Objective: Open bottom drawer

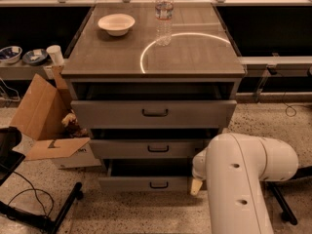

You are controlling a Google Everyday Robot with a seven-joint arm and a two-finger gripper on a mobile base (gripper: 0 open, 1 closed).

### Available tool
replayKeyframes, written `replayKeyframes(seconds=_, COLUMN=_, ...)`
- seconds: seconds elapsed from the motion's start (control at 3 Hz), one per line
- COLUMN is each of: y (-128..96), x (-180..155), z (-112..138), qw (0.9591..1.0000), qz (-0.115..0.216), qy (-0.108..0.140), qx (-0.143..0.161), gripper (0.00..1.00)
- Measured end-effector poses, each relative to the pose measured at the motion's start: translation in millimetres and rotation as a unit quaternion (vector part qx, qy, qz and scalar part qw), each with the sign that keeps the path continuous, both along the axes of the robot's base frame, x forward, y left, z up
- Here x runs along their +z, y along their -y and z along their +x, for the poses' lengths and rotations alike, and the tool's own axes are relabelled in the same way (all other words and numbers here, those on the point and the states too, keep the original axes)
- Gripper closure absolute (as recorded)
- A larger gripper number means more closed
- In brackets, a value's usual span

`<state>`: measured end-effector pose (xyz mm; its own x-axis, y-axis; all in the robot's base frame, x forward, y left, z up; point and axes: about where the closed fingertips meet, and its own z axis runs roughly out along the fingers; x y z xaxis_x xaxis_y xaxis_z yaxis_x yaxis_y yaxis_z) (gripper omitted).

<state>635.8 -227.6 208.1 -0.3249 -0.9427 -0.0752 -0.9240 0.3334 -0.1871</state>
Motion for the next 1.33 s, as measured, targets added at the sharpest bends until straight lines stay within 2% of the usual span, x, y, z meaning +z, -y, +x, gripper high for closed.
replayKeyframes(seconds=0.33, y=-1.5, x=-25.6, z=-35.5, qw=0.9992, qz=0.003, qy=-0.041, qx=0.003, gripper=0.19)
replayKeyframes(seconds=0.67, y=-5.4, x=-37.7, z=-91.1, qw=0.9948, qz=0.001, qy=-0.102, qx=0.009, gripper=0.41)
replayKeyframes(seconds=1.33, y=-6.2, x=-27.0, z=-99.7, qw=0.9938, qz=-0.001, qy=-0.111, qx=0.011, gripper=0.87)
